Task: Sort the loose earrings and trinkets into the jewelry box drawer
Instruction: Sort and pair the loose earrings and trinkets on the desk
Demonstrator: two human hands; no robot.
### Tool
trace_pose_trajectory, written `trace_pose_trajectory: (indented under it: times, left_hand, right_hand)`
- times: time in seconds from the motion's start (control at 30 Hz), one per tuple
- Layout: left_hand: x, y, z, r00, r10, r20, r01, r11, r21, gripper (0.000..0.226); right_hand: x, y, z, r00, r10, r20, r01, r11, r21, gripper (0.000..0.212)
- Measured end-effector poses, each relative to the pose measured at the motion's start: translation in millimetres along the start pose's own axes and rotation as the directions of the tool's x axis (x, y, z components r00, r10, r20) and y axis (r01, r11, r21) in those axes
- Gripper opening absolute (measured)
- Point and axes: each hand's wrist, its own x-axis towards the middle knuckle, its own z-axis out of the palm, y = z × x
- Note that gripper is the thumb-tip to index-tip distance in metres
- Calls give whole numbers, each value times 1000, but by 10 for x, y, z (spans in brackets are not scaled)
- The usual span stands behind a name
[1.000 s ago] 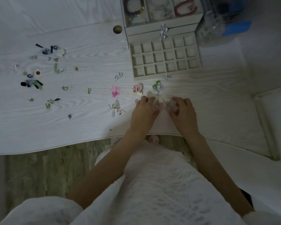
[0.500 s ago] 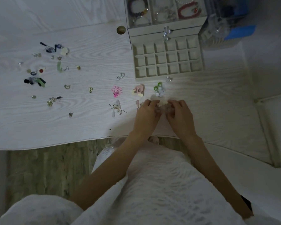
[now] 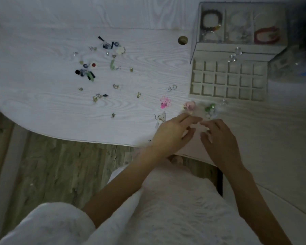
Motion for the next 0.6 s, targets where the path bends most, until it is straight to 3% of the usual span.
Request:
trace_pose_trajectory:
  times: [0.07,0.13,0.2,0.27,0.4,0.5,0.6]
  left_hand:
    - [-156,-228,-325,981,151,-123,-149,988,24,23]
    - [-327,-504,-612,958,161,-237,-143,985,94,21]
    - [-507,-812,-858,946,56,-319,3,984,180,19]
    - [-672,-1146,-1051,922,-145,-358,231,950,208,21]
    - [-878,-1770,-1296,754,-566,-333,629,769,116,38]
    - [-865,-2131,-1461,672,-660,-336,715,696,63,40]
    - [-693,-2406,-1655,661,-661,-355,711,703,16,38]
  right_hand:
    - [151,-232,78,987,-162,0,162,986,-39,19]
    - [349,-486,209,967,-252,47,255,964,-70,21]
    - [571,-763,388,943,-311,116,322,942,-94,22]
    - [796,-1050,579,915,-364,171,381,921,-77,23]
    - [1255,-1554,944,876,-416,244,431,902,-9,23]
    - [1656,-1842,1166,897,-387,212,397,918,-9,28]
    - [2092,-2068,1340,933,-325,158,338,939,-63,34]
